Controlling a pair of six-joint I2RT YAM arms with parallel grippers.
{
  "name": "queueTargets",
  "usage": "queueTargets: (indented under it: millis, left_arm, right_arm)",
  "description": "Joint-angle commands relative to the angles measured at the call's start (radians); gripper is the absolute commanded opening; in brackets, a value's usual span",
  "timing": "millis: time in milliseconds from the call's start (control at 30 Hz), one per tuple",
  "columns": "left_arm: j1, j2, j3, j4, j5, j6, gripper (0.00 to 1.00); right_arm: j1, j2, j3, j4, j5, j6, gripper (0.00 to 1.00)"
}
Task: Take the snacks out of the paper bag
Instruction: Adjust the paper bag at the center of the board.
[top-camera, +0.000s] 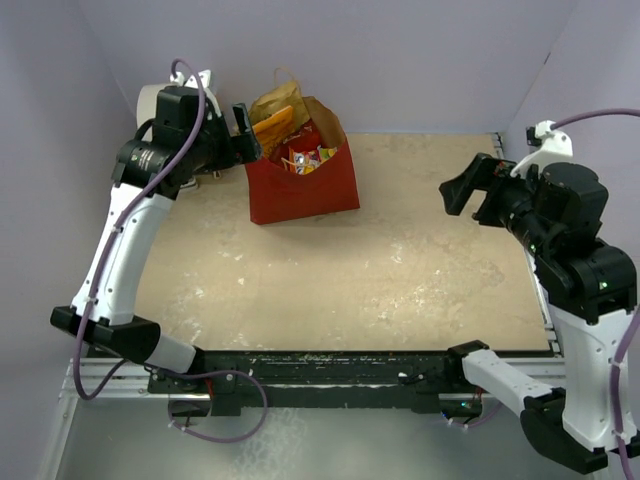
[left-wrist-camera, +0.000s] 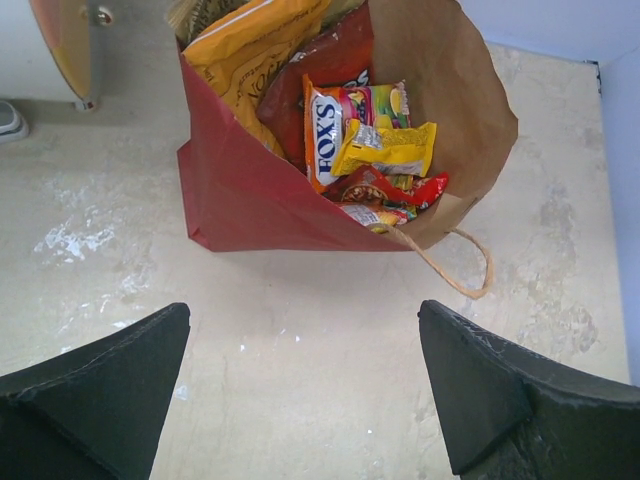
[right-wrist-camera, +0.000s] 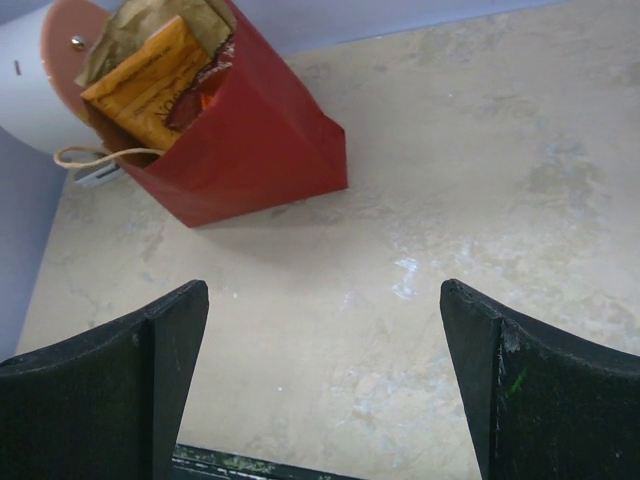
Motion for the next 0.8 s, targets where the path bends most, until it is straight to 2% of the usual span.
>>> queueTargets:
  millis: [0, 100, 233, 500, 600, 767]
  left_arm:
    - [0.006, 0.005, -0.008, 0.153, 0.169, -0.025, 0.99]
    - [0.005, 0.034, -0.019, 0.256, 0.317, -0.045, 0.99]
    - [0.005, 0.109, 0.000, 0.354, 0.504, 0.069, 1.00]
    - [0.002, 0.239, 0.045, 0.288, 0.727, 0.339, 0.99]
    - [-0.019, 0.256, 0.047, 0.248, 0.700, 0.407, 1.00]
    - [-0.075, 0.239, 0.010, 0.211, 0.540, 0.465, 0.91]
  right_arm:
    - [0.003, 0.019, -0.043, 0.187, -0.113, 0.061, 0.99]
    - [0.003, 0.042, -0.048, 0.240, -0.109, 0.069, 1.00]
    - [0.003, 0.069, -0.036, 0.226, -0.088, 0.044, 0.99]
    - [0.003, 0.051, -0.080, 0.268, -0.063, 0.062, 0.99]
    - [0.003, 0.039, -0.084, 0.262, -0.019, 0.056, 1.00]
    - [0.003, 0.024, -0.099, 0.266, -0.006, 0.062, 0.99]
